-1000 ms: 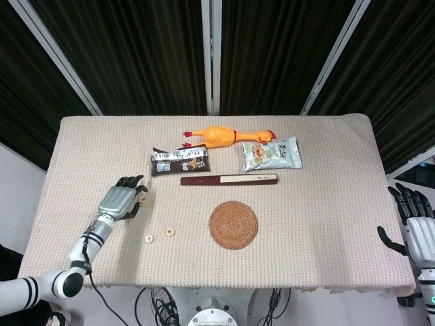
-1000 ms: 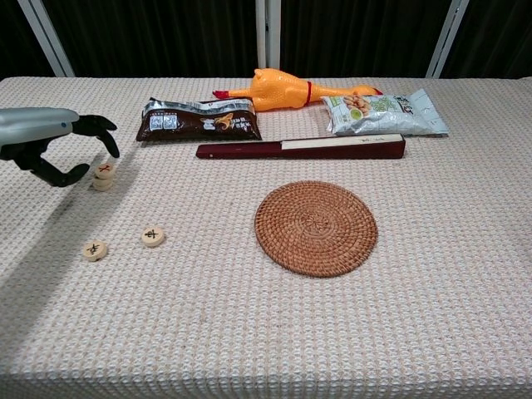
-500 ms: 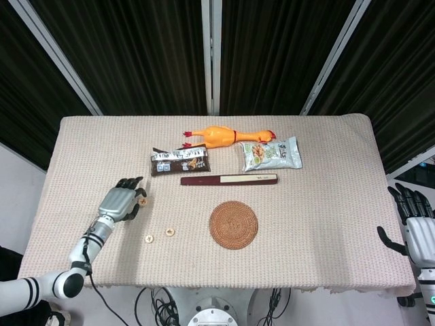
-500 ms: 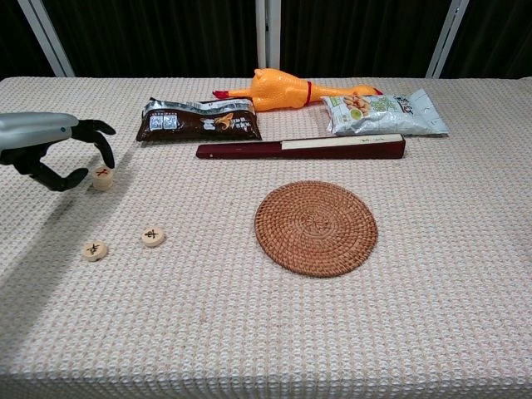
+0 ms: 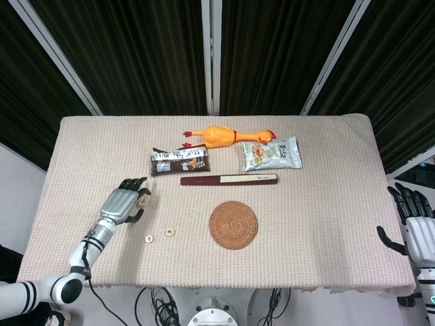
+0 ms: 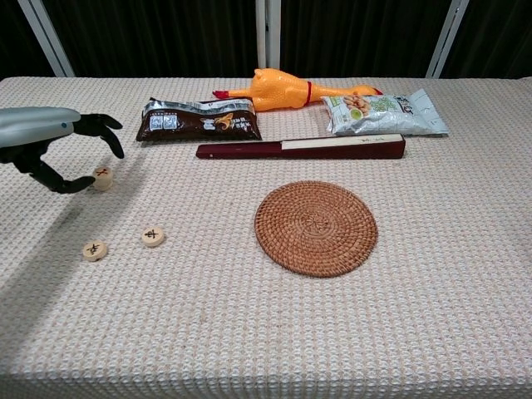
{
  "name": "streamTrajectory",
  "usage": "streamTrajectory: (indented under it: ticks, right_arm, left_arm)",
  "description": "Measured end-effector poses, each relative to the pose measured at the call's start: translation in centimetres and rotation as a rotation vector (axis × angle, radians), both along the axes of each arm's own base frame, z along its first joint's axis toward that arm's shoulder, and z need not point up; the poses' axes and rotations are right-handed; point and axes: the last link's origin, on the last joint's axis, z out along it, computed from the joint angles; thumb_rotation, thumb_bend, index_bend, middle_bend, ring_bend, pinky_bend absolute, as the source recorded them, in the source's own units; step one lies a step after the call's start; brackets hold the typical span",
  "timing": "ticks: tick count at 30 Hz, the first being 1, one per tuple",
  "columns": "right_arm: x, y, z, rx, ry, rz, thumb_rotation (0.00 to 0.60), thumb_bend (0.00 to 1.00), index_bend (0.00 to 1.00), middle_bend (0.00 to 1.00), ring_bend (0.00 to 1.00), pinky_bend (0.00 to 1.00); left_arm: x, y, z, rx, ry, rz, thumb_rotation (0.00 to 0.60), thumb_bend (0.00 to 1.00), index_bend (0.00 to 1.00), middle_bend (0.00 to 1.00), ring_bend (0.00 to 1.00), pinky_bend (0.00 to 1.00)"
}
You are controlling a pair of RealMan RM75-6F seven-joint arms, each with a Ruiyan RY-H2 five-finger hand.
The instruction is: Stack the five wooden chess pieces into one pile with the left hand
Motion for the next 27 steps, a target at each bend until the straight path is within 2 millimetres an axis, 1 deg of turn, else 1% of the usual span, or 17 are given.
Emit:
streamTrajectory:
  ticks: [2,4,6,11,17,27]
  right_arm:
    - [0.0,0.0,0.0,-0.001,-0.001,0.001,0.6,0.28,0.0,0.0,0.0,0.0]
    - [0.0,0.1,0.1,-0.003,-0.003,0.001,0.6,0.28,0.0,0.0,0.0,0.0]
    - [-0.1,0.0,0.1,-0.003,-0.003,-0.001,0.6,0.28,0.0,0.0,0.0,0.0]
    - [-0.2,-0.1,0.2,0.0,-0.004,-0.005,0.6,0.28,0.0,0.0,0.0,0.0]
    - [-0.2,-0.2,0.3,-0.003,-0.007,-0.009,0.6,0.28,0.0,0.0,0.0,0.0]
    - [-0.3,-0.3,0.2,0.001,-0.006,-0.013,0.6,0.28,0.0,0.0,0.0,0.0]
  left_arm:
    - [0.1,0.0,-0.3,0.015,-0.006,-0.008,0.6,0.11,0.15,0.0,0.0,0.0]
    - [0.2,0.2,-0.6,0.037,-0.018,-0.014,0.6,0.07,0.15,0.0,0.0,0.0]
    - [0.3,0.4,-0.9,0.069,-0.033,-0.019,0.6,0.06,0.15,0.0,0.0,0.0]
    - [0.0,1.1,-1.9,0.126,-0.053,-0.02,0.6,0.06,0.15,0.0,0.0,0.0]
    - [-0.2,1.7,-2.7,0.141,-0.067,-0.007,0.6,0.06,0.15,0.0,0.0,0.0]
    - [0.0,2.6,-2.6,0.156,-0.072,0.009,0.6,0.09,0.16,0.0,0.0,0.0]
